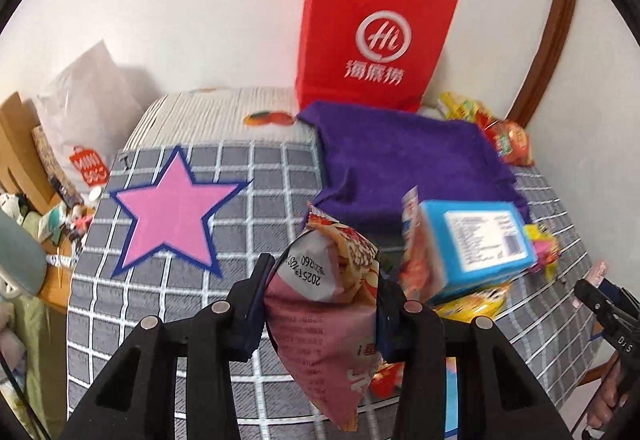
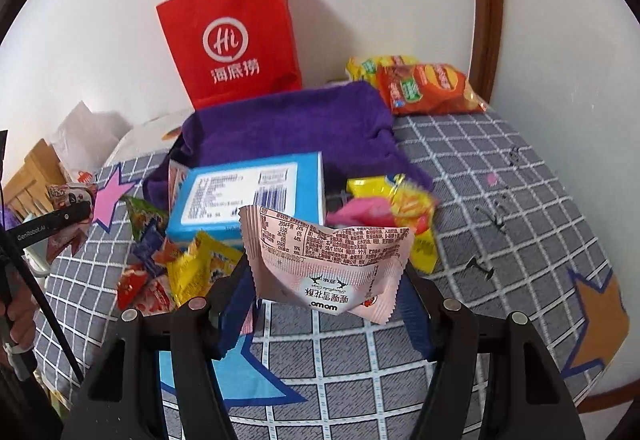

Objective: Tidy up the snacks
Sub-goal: 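Grasp a pink snack bag with left gripper while right grasps pink wafer packet, then carry both packets over the purple towel and open the right gripper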

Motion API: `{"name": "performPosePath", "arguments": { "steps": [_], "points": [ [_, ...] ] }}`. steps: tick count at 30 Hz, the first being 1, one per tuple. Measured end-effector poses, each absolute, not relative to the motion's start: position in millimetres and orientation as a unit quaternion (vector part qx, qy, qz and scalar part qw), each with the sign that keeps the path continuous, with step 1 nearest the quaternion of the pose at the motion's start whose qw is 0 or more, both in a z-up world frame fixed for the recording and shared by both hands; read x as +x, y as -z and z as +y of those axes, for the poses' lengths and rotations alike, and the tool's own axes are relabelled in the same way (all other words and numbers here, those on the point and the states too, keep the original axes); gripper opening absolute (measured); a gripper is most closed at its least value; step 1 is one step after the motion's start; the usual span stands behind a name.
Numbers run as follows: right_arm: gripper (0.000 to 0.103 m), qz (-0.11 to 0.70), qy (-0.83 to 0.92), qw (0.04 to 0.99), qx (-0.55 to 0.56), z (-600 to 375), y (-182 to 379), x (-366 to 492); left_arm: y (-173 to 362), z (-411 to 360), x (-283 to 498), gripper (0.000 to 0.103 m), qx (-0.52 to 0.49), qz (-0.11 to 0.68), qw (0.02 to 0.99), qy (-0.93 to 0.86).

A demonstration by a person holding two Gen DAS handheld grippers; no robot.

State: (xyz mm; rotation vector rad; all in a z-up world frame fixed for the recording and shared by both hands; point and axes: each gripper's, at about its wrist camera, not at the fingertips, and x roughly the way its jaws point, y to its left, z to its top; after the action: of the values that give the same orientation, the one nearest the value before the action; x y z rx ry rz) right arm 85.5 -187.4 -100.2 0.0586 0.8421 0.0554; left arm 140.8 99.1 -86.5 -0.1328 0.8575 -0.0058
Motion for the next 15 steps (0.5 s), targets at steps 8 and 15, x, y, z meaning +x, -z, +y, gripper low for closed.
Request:
{"name": "performPosePath", "arguments": {
  "steps": [8,15],
  "points": [
    [0.066,0.397,-0.035,0.917,0.013,-189,72,115,55,76,161,0.040,-0.056,0.398,0.915,0.020],
    [0.066,0.384,-0.045,0.922,0.001,-186,48,153,37,62,190,0.040,-0.055,0.395,0.917,0.030]
  ]
}}
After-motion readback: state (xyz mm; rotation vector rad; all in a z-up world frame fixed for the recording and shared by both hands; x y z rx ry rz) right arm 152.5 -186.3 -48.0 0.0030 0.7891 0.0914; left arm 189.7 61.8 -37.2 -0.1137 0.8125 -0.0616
